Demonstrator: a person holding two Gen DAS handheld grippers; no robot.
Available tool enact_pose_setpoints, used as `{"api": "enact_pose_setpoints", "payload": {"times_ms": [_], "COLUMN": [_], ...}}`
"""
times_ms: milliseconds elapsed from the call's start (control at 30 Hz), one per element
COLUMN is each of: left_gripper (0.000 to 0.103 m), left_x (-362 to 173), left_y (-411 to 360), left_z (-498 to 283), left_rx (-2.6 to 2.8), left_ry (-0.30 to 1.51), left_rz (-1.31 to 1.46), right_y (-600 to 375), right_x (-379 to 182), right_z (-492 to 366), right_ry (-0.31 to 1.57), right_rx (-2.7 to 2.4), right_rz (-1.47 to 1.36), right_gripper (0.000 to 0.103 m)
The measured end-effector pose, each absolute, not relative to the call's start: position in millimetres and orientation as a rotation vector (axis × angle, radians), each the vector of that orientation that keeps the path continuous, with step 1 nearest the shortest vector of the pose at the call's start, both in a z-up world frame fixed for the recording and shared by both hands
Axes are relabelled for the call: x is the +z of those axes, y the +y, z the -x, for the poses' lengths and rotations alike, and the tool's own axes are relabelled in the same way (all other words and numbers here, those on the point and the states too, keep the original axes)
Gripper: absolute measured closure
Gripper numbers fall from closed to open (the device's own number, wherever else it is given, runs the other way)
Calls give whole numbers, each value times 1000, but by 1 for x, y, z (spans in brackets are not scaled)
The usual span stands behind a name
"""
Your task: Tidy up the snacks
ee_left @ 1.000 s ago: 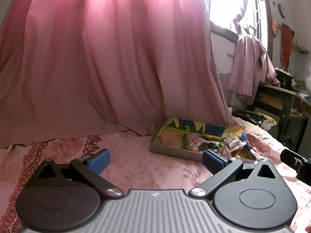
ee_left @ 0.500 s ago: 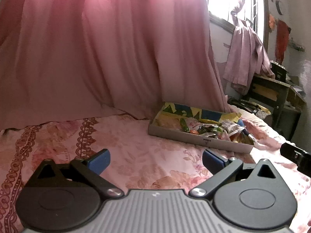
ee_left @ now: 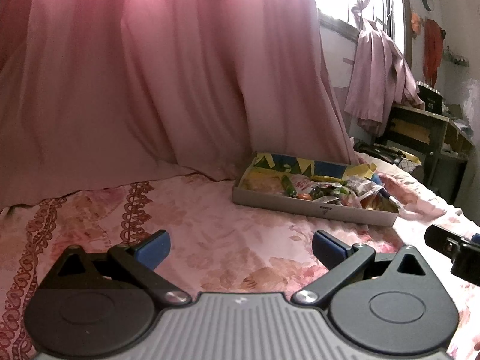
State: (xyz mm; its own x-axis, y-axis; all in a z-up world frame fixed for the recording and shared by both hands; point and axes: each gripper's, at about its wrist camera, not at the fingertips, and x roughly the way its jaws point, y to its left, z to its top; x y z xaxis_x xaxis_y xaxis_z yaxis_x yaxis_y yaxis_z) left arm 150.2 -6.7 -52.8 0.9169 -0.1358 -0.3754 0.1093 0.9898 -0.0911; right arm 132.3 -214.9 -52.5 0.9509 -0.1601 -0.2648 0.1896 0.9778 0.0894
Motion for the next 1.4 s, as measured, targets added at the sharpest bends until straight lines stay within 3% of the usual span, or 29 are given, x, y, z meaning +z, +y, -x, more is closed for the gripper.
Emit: {"api": "enact_pose_setpoints", "payload": {"times_ms": [1400], "left_gripper": [0], "left_x": [-60], "left_y": [-7], "left_z": [-153], "left_rx": [-125], "left_ry": [392], "left_rz": [8], "right_y": [-213], "right_x": [-61], "right_z": [-145], "right_ry": [357], "right_rx": [-178], "right_rz": [-101], "right_gripper": [1]}}
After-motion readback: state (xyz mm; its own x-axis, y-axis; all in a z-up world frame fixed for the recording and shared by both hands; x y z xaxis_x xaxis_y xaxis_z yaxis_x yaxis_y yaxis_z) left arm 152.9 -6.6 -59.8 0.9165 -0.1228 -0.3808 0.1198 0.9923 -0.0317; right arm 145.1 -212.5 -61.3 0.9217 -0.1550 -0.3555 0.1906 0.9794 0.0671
